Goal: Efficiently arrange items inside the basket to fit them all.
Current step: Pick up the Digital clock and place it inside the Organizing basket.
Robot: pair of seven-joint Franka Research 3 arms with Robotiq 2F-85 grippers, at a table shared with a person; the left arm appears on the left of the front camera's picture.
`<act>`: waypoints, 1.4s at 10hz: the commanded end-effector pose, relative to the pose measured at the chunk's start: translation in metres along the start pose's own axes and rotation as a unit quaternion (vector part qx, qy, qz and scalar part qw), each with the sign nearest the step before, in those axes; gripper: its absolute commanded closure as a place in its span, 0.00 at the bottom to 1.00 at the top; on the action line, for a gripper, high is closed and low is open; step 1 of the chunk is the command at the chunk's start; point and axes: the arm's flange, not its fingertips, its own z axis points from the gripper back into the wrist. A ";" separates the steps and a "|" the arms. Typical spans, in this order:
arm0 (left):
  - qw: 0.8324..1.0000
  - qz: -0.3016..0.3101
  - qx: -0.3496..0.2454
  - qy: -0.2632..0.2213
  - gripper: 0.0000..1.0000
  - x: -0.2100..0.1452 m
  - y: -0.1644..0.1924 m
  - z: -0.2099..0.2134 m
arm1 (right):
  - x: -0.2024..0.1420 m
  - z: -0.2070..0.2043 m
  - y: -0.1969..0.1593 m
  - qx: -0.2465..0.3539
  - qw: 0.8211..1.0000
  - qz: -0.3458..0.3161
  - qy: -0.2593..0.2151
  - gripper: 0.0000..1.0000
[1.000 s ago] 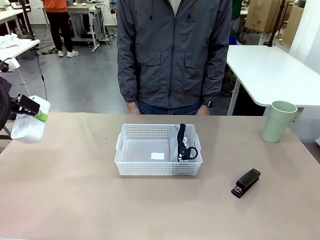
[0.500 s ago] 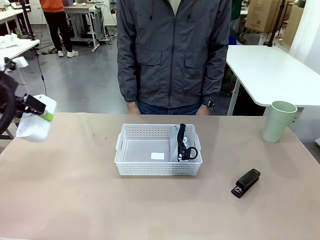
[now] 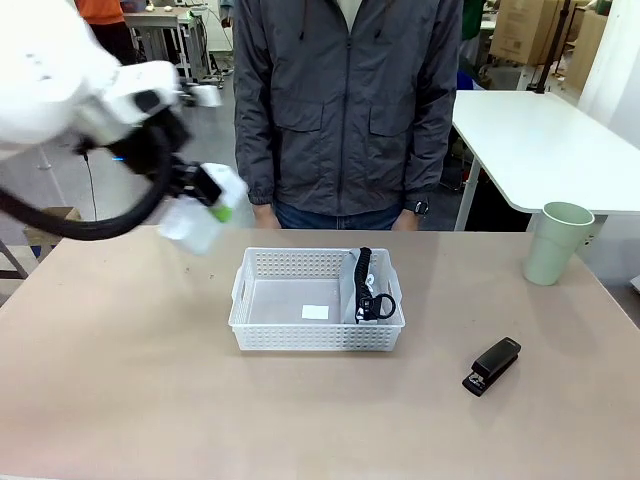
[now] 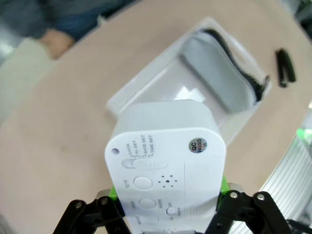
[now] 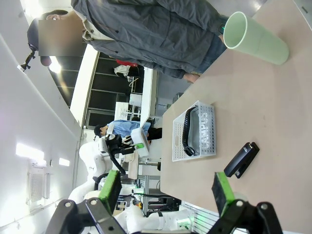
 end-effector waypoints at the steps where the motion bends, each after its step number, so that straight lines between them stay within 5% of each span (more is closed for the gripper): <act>1: 0.995 -0.083 -0.008 0.059 0.22 0.046 -0.004 -0.036 | 0.002 0.000 0.001 0.014 1.000 0.011 -0.006 0.00; 5: 0.983 -0.124 -0.002 0.134 0.22 0.085 -0.051 -0.135 | 0.002 0.000 0.001 0.014 1.000 0.011 -0.006 0.00; 9: 0.975 -0.098 0.052 0.190 0.22 0.066 -0.048 -0.183 | 0.002 0.000 0.001 0.014 1.000 0.011 -0.006 0.00; 14: 0.965 -0.108 0.051 0.233 0.22 0.049 -0.050 -0.225 | 0.002 0.000 0.001 0.014 1.000 0.011 -0.006 0.00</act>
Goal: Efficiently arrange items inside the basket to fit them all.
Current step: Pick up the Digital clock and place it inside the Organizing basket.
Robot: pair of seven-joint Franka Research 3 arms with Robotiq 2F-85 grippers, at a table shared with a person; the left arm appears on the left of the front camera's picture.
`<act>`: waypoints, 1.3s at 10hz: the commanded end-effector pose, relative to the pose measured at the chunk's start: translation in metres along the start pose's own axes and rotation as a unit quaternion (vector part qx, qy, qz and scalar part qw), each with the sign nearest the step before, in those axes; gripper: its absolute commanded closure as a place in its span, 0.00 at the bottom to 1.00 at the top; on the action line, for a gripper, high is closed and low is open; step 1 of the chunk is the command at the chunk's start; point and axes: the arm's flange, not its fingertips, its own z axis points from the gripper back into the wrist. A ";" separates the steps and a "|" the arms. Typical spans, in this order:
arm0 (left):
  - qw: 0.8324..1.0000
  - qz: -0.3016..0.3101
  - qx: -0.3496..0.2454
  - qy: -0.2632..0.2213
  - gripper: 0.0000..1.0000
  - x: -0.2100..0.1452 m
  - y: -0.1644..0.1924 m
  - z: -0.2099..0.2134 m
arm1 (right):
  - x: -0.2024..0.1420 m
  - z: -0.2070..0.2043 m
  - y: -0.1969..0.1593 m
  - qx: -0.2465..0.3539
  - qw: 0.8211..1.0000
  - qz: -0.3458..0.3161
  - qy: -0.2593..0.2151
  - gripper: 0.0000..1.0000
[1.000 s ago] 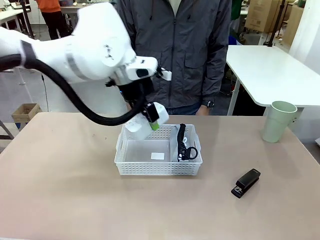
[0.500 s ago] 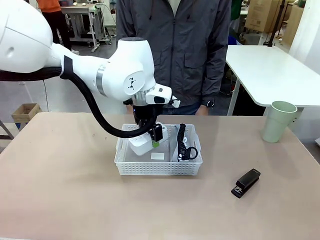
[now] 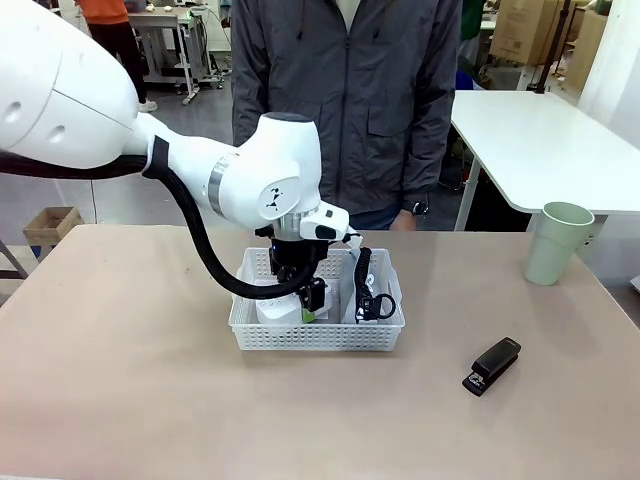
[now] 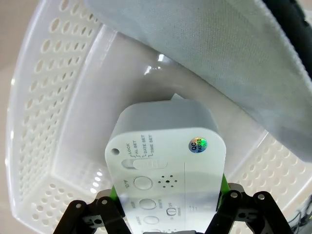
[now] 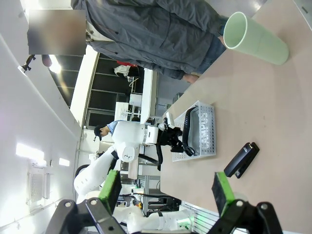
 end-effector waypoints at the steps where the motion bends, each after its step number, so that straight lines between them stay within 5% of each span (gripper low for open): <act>1: 1.000 0.011 0.017 0.001 0.22 0.001 0.003 0.008 | 0.002 0.000 0.001 0.014 1.000 0.011 -0.006 0.00; 4: 1.000 0.007 0.015 0.006 0.22 0.002 0.003 0.005 | 0.002 0.000 0.001 0.014 1.000 0.011 -0.006 0.00; 5: 1.000 0.006 0.014 0.007 0.00 0.002 0.003 0.005 | 0.002 0.000 0.001 0.014 1.000 0.011 -0.006 0.00; 11: 1.000 0.012 0.025 -0.012 0.00 -0.003 0.010 0.019 | 0.002 0.000 0.001 0.014 1.000 0.011 -0.006 0.00; 13: 0.998 0.018 -0.009 -0.056 0.00 -0.030 0.020 0.079 | 0.002 0.000 0.001 0.014 1.000 0.011 -0.006 0.00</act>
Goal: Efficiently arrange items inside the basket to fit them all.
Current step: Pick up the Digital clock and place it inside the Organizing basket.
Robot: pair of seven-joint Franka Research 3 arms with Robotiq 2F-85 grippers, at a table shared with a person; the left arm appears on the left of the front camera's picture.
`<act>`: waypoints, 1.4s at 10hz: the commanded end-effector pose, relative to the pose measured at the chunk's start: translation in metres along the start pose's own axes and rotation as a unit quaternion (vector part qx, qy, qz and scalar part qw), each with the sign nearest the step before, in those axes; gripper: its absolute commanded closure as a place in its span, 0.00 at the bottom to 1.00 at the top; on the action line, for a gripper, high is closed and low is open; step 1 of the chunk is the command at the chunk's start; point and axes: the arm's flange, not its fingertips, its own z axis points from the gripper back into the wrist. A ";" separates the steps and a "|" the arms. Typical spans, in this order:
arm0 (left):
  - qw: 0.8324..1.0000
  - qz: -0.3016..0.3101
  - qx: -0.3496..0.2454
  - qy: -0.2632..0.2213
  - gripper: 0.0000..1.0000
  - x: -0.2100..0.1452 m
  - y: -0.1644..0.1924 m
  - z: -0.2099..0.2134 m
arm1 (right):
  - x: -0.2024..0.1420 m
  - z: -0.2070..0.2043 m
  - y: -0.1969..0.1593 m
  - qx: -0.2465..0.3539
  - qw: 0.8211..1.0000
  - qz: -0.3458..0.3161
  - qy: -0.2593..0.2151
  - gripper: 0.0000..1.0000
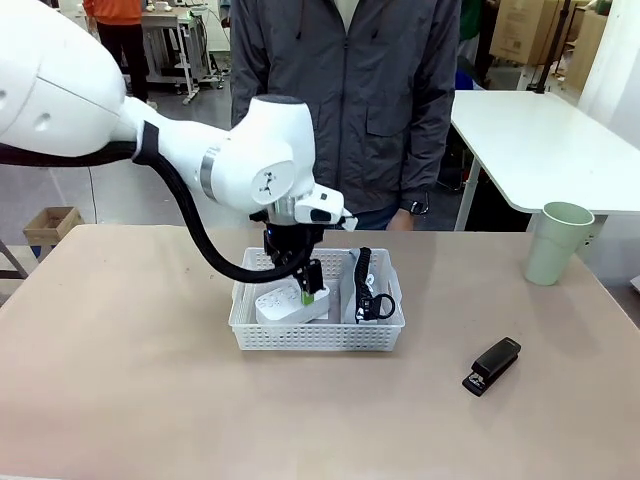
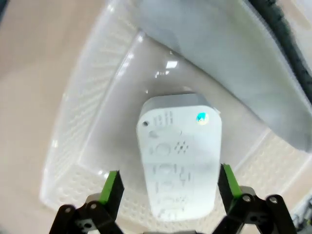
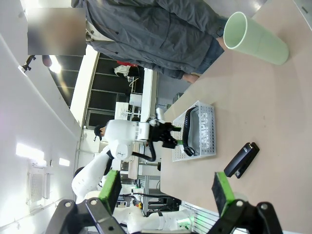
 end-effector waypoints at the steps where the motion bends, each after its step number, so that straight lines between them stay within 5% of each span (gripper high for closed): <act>1: 0.996 -0.002 -0.056 -0.066 0.00 -0.045 0.011 0.073 | 0.002 0.000 0.001 0.014 1.000 0.011 -0.006 0.00; 3: 0.982 0.022 -0.130 -0.137 0.00 -0.108 0.041 0.127 | 0.002 0.000 0.001 0.014 1.000 0.011 -0.006 0.00; 5: 0.959 0.146 -0.166 -0.177 0.00 -0.203 0.093 0.166 | 0.002 0.000 0.001 0.014 1.000 0.011 -0.006 0.00; 6: 0.924 0.273 -0.163 -0.214 0.00 -0.266 0.118 0.181 | 0.002 0.000 0.001 0.014 1.000 0.011 -0.006 0.00; 8: 0.826 0.412 -0.208 -0.323 0.00 -0.380 0.145 0.183 | 0.002 0.000 0.001 0.014 1.000 0.011 -0.006 0.00; 10: 0.726 0.465 -0.293 -0.414 0.00 -0.464 0.163 0.157 | 0.002 0.000 0.001 0.014 1.000 0.011 -0.006 0.00; 11: 0.703 0.454 -0.325 -0.441 0.00 -0.492 0.167 0.141 | 0.002 0.000 0.001 0.014 1.000 0.011 -0.006 0.00; 12: 0.701 0.421 -0.358 -0.450 0.00 -0.508 0.168 0.125 | 0.002 0.000 0.001 0.014 1.000 0.011 -0.006 0.00; 14: 0.742 0.442 -0.364 -0.349 0.00 -0.494 0.174 0.095 | 0.002 0.000 0.001 0.014 1.000 0.011 -0.006 0.00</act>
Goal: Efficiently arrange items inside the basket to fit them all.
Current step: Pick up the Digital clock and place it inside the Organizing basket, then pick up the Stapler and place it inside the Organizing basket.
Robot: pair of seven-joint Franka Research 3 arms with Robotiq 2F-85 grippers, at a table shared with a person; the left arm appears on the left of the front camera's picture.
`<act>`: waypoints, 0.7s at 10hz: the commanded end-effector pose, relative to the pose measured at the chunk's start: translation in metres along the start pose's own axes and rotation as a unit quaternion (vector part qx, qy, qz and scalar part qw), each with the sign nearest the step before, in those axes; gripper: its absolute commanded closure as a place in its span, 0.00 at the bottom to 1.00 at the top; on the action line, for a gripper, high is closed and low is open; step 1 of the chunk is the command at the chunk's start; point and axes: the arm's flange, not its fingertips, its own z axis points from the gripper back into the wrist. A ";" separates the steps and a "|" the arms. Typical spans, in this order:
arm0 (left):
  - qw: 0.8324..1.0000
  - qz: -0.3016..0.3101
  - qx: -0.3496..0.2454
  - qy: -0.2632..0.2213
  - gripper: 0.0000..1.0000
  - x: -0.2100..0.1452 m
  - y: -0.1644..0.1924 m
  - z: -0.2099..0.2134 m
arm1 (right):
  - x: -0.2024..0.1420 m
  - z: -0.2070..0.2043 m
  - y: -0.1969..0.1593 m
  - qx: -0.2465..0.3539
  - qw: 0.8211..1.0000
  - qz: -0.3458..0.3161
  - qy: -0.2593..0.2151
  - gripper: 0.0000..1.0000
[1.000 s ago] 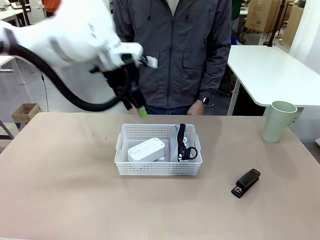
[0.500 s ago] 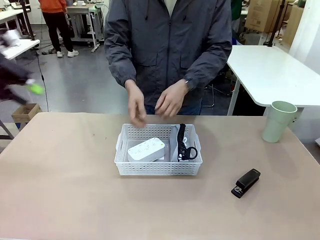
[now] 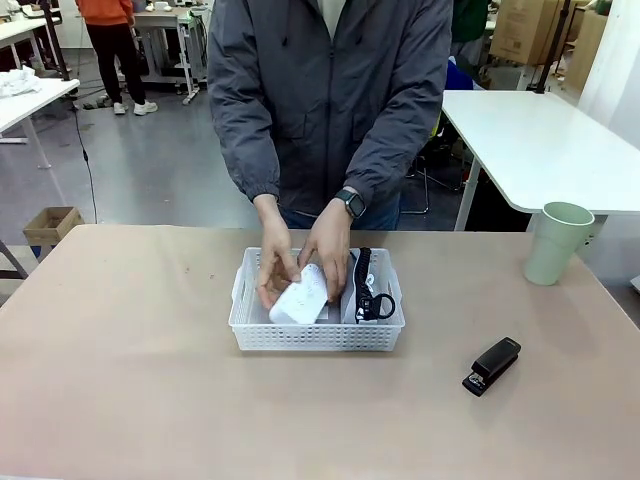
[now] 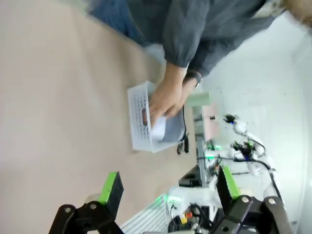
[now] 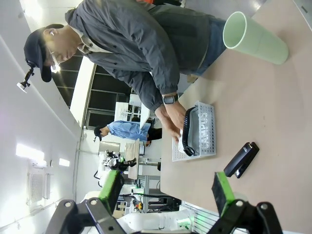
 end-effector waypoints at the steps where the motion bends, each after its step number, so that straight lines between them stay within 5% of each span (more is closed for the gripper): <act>1: 1.000 -0.007 0.003 -0.028 0.00 0.002 -0.012 0.016 | 0.001 0.000 0.002 0.015 1.000 0.012 -0.005 0.00; 7: 1.000 -0.007 0.003 -0.028 0.00 0.002 -0.012 0.016 | 0.001 0.000 0.002 0.015 1.000 0.012 -0.005 0.00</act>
